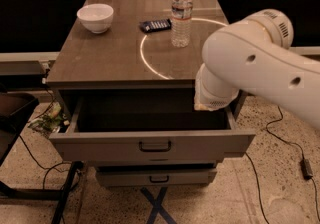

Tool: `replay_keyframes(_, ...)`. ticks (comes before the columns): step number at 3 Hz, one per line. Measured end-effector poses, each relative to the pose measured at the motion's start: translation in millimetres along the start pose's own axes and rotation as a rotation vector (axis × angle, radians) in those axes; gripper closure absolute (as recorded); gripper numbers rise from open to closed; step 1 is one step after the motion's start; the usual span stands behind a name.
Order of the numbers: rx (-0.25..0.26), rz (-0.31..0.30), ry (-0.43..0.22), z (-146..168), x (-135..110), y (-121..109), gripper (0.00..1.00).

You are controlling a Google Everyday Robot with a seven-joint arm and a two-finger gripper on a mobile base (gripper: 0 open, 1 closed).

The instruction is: Open top drawer

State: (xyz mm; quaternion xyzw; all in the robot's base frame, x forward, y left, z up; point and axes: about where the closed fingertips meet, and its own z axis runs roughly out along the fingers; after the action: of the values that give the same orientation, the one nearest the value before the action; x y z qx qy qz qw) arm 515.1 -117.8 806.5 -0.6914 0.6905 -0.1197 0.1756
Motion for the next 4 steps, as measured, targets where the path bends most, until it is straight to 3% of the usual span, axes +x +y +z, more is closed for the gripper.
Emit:
replay_keyframes(1, 0.027, -0.029, 0.014, 24.7, -11.4, 7.7, 1.0)
replay_keyframes(3, 0.034, -0.05, 0.056, 66.1, -29.8, 19.6, 1.0)
replay_keyframes(4, 0.032, -0.056, 0.069, 80.4, -28.1, 12.7, 1.0)
